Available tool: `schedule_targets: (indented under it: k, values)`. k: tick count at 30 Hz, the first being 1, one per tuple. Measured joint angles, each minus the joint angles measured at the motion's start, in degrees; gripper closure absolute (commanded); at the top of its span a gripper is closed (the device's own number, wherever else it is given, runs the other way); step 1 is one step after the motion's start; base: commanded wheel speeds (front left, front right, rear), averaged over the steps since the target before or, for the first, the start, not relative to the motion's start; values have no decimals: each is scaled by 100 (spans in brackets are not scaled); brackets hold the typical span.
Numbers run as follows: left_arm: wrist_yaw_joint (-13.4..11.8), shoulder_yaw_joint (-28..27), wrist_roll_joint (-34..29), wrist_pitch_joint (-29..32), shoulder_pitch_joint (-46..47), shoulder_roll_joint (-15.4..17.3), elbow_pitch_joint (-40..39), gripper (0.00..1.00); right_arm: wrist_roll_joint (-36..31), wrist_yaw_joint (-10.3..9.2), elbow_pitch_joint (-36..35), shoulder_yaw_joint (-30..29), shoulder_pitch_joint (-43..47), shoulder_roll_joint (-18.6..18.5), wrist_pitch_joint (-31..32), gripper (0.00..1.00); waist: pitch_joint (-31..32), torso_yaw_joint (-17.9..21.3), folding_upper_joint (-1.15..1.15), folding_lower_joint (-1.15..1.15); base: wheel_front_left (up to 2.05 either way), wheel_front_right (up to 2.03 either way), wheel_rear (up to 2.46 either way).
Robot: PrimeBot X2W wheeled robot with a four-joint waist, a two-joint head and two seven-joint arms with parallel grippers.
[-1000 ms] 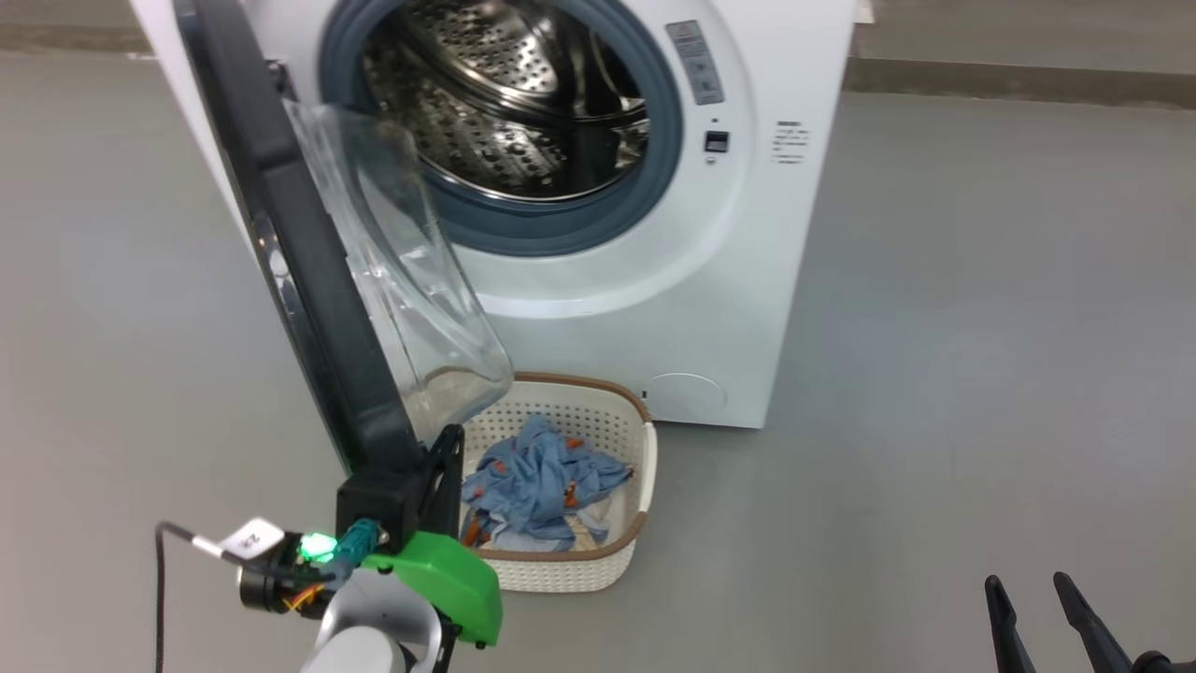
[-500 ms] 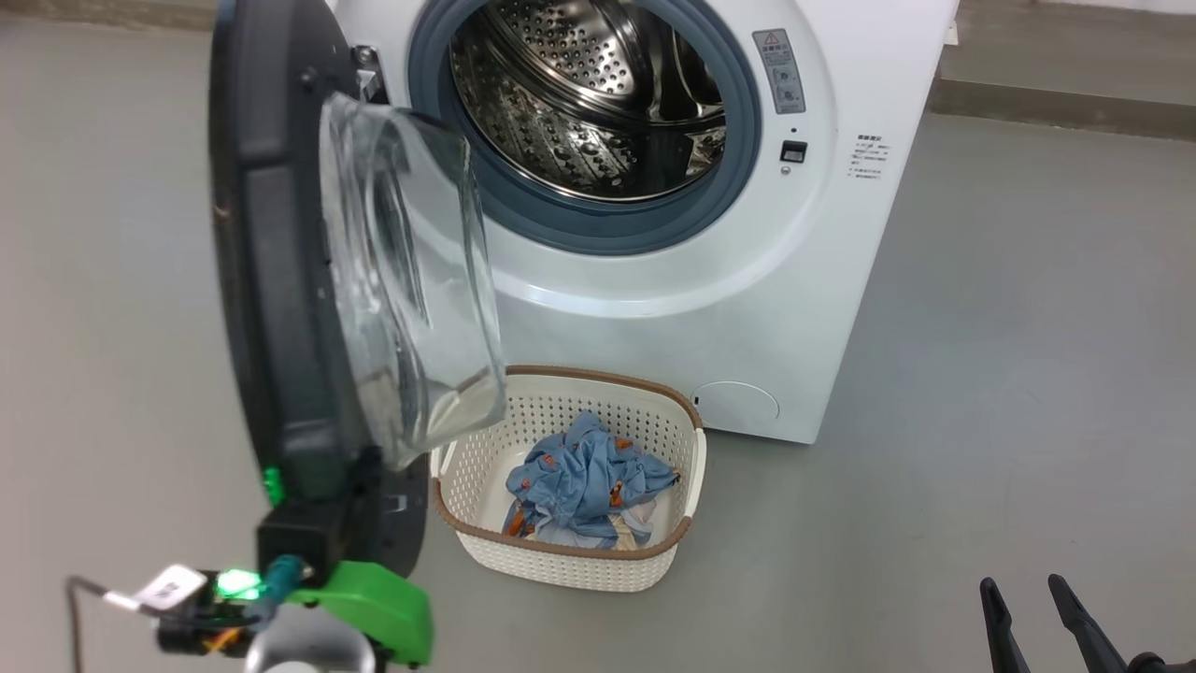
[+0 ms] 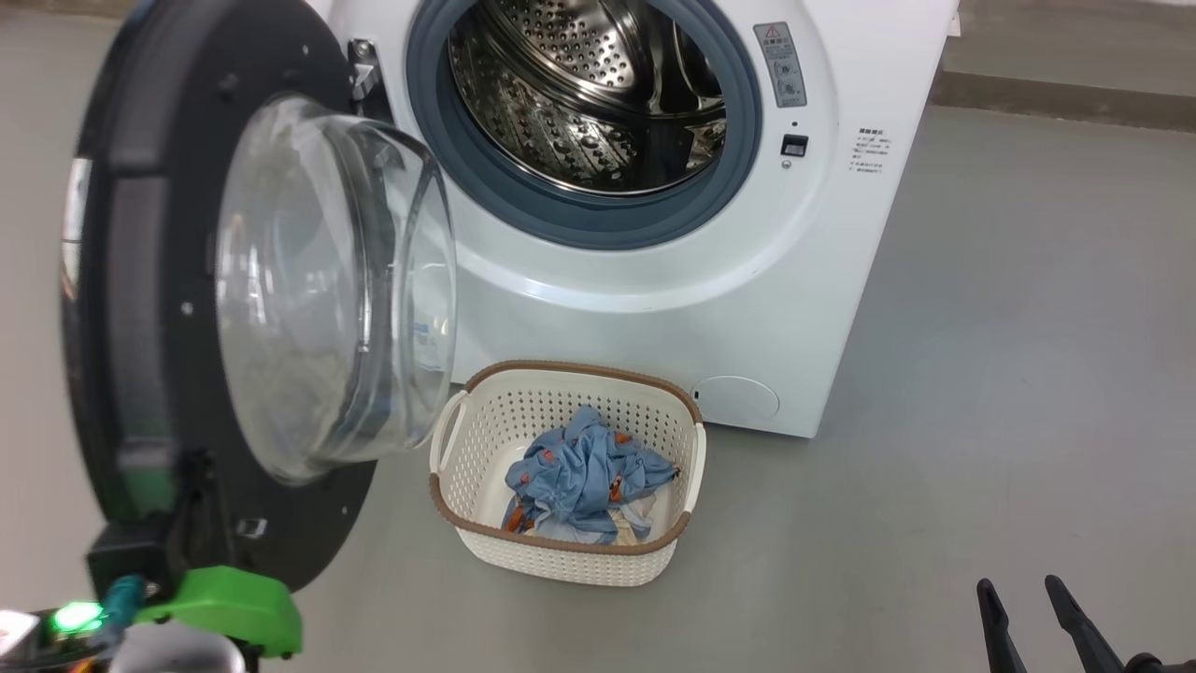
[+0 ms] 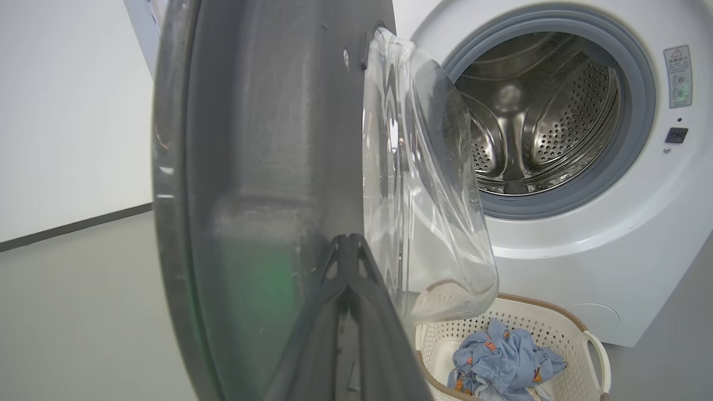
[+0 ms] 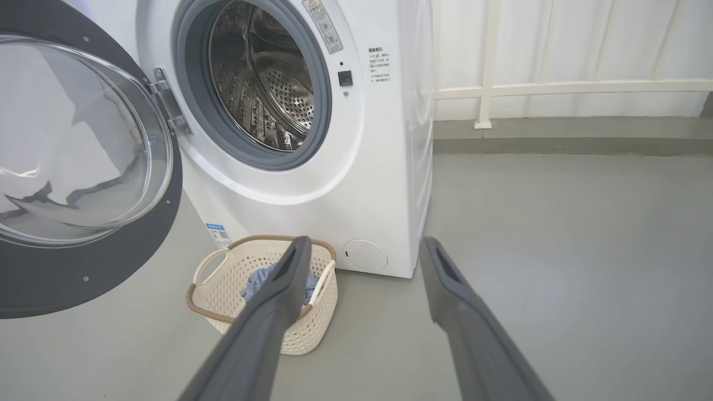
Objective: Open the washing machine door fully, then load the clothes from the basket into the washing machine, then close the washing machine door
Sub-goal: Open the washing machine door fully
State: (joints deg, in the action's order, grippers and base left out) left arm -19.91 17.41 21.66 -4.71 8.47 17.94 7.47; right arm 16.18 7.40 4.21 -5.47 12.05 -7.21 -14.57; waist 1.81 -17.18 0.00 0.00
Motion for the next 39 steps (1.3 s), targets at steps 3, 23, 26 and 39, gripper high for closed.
schedule_targets:
  k: [3, 23, 26, 39]
  values:
    - [1, -164, 116, -96, 1, 60, 85, 100, 5, 0, -12, -1, 0, -1, 0, 0, -40, 15, 0, 0, 0, 0, 0]
    - [615, -1080, 901, -287, 553, 825, 816, 100, 42, 0, -236, -86, -193, -221, 0, 0, -854, 26, 0, 1, 0, 0, 0]
    - [740, -1211, 998, -297, 698, 942, 1010, 100, 58, 0, -271, -101, -281, -281, 0, 0, -997, 25, 0, 0, 0, 0, 0]
    - [1170, -1366, 1190, -490, 1458, 1144, 2150, 100, 65, 0, -345, -107, -498, -472, 0, 0, -1398, 12, 0, 1, 0, 0, 0]
